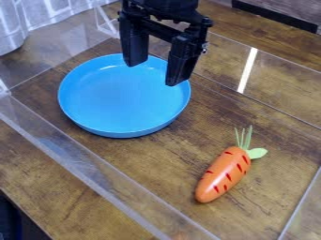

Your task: Put the carrot in the blue tray

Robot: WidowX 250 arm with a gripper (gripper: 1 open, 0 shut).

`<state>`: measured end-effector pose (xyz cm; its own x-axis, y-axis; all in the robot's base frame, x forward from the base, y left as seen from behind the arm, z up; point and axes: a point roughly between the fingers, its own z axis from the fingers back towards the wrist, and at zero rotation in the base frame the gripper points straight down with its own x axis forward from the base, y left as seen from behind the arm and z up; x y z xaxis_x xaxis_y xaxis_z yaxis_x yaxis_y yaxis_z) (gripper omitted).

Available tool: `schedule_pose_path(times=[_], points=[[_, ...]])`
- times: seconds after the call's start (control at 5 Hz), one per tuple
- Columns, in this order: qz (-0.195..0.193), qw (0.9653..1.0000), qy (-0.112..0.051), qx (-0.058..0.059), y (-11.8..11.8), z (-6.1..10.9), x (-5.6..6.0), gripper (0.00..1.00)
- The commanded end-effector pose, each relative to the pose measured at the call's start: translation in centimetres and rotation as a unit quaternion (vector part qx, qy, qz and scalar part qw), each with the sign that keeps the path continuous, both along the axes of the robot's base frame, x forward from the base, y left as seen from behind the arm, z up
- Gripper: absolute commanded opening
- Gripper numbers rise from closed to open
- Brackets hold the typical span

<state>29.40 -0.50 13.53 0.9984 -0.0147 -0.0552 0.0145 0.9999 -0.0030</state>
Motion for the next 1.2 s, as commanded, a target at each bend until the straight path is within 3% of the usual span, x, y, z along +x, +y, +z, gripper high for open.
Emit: schedule_pose_path(times=[0.0,0.2,0.4,0.8,1.0], points=[[-0.001,1.0000,0.004,-0.001,-0.4,-0.7,-0.2,1.00],[-0.002,1.0000,0.007,-0.003,-1.0,-1.4,-0.6,1.00],[0.001,1.0000,-0.002,-0.004,-2.2,-2.3,-1.2,1.00],[-0.001,0.9991,-0.043,0.002,-5.0,-5.9,-2.1,1.00],[-0.017,0.9983,-0.056,0.002,-5.8,-8.3,-1.8,1.00]])
